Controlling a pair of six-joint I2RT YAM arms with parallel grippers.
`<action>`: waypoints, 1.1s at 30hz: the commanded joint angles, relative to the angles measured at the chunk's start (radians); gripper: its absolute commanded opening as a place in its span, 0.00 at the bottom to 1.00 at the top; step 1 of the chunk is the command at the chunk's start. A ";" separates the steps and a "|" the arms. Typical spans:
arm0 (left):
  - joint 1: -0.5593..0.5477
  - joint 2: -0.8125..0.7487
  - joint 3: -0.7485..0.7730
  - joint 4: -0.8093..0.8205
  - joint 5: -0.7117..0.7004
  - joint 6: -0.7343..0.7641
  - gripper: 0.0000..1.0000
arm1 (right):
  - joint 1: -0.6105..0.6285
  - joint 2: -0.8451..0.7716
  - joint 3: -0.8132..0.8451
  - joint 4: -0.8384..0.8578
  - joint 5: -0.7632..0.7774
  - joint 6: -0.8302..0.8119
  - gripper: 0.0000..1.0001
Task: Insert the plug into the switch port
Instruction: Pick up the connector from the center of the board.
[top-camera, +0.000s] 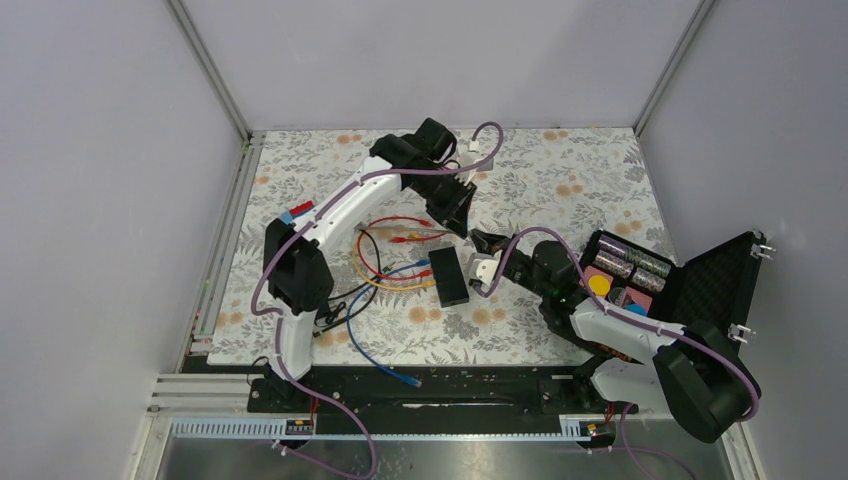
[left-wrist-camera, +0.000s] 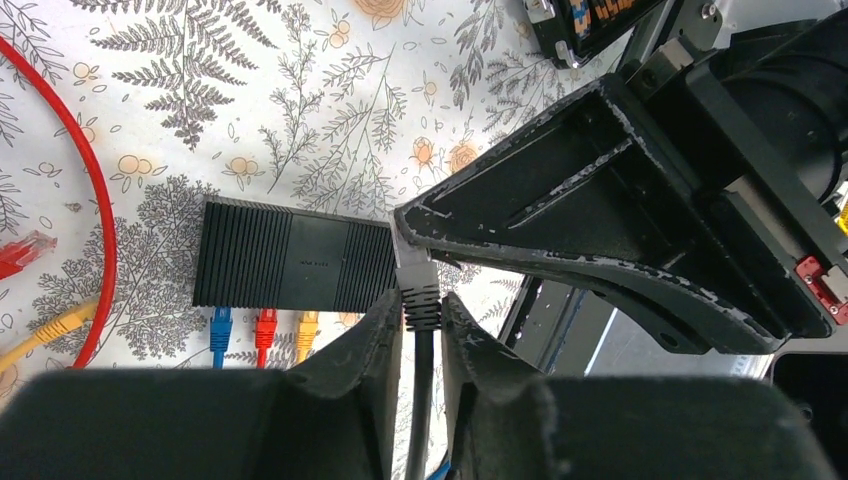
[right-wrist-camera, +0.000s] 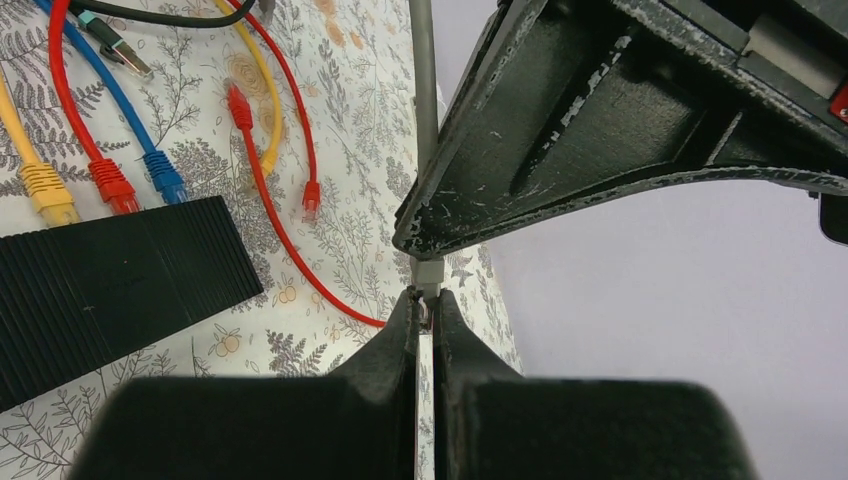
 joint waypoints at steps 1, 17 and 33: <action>-0.002 0.006 0.052 0.017 0.015 0.012 0.13 | 0.008 -0.006 0.035 0.020 -0.020 -0.018 0.00; 0.022 -0.490 -0.763 0.767 -0.059 0.147 0.00 | 0.006 -0.305 -0.003 -0.162 0.141 0.745 0.60; 0.022 -0.701 -0.999 0.918 -0.074 0.182 0.00 | 0.007 -0.416 0.035 -0.361 0.209 1.135 0.65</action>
